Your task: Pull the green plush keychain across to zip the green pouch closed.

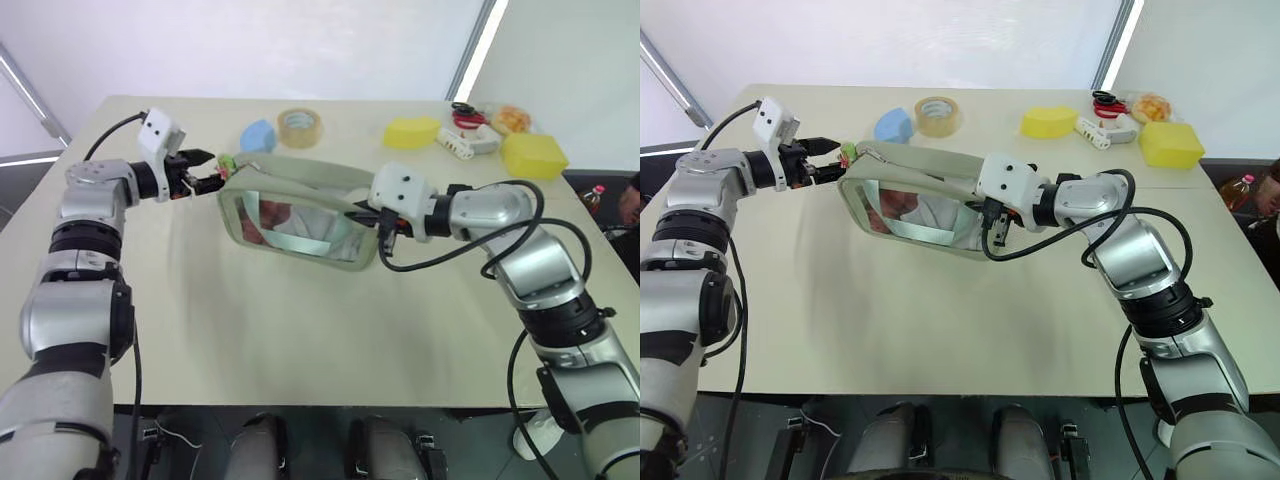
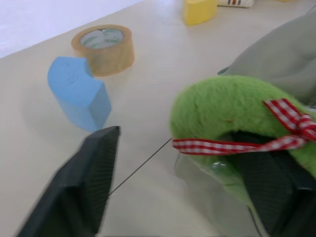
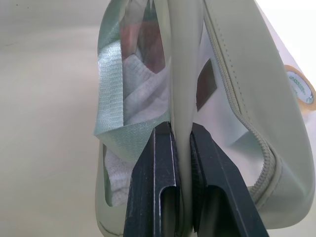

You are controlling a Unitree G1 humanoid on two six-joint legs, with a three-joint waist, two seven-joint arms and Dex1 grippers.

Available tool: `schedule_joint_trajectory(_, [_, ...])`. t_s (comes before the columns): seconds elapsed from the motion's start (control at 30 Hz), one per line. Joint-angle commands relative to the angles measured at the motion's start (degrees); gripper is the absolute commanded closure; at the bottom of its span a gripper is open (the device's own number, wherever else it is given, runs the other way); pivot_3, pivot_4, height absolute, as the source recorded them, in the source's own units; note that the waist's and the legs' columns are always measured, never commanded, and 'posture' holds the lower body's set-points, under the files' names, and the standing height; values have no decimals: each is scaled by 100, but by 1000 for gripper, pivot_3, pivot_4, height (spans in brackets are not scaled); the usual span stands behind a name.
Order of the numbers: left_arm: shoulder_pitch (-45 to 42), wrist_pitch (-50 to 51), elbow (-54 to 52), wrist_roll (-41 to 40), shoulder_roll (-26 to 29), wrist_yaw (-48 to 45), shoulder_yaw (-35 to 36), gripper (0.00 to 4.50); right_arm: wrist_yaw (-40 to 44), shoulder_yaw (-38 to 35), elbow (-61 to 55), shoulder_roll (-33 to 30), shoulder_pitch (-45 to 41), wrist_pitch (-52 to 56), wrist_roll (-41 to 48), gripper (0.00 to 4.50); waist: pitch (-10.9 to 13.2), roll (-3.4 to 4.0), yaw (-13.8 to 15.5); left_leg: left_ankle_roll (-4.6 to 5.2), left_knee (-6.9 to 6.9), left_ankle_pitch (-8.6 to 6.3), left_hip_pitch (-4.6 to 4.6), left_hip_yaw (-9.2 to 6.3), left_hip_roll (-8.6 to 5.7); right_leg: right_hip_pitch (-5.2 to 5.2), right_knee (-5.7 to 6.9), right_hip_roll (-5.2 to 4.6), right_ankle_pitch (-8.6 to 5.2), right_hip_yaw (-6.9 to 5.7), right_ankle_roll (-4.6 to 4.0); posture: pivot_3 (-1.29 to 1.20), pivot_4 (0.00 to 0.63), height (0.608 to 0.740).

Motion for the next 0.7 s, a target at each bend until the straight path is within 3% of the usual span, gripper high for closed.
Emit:
schedule_joint_trajectory(0.03, [-168,53,-213,-122,79,-144,195,2846,-31,-51,30,2,-84,-93,-86,4500,0,0,-3,0,0,0,0,0,0,0,0,0,0,0,0,0,150,740])
schedule_joint_trajectory(0.13, [-295,181,-226,-198,174,-139,322,4366,-61,-41,146,-26,-99,-207,-196,4500,0,0,-7,0,-1,0,0,0,0,-1,0,0,0,0,0,0,150,740])
schedule_joint_trajectory(0.17, [-331,239,-253,-224,225,-195,360,4465,-61,4,237,-77,-107,-346,-300,4500,0,0,-6,0,-1,0,0,0,0,-1,0,0,0,0,0,0,150,740])
schedule_joint_trajectory(0.47, [-593,1405,-1083,-801,485,-1032,654,4465,-1,102,1077,-214,-385,-1314,-811,4500,0,0,15,0,2,0,-1,-2,0,1,0,0,0,0,1,0,150,740])
schedule_joint_trajectory(0.7, [-145,1740,-2371,-854,-119,-1082,265,4465,-23,123,1253,-9,-505,-1405,-832,4500,0,0,-1,-1,9,0,0,-5,1,5,11,0,0,0,1,0,150,740])
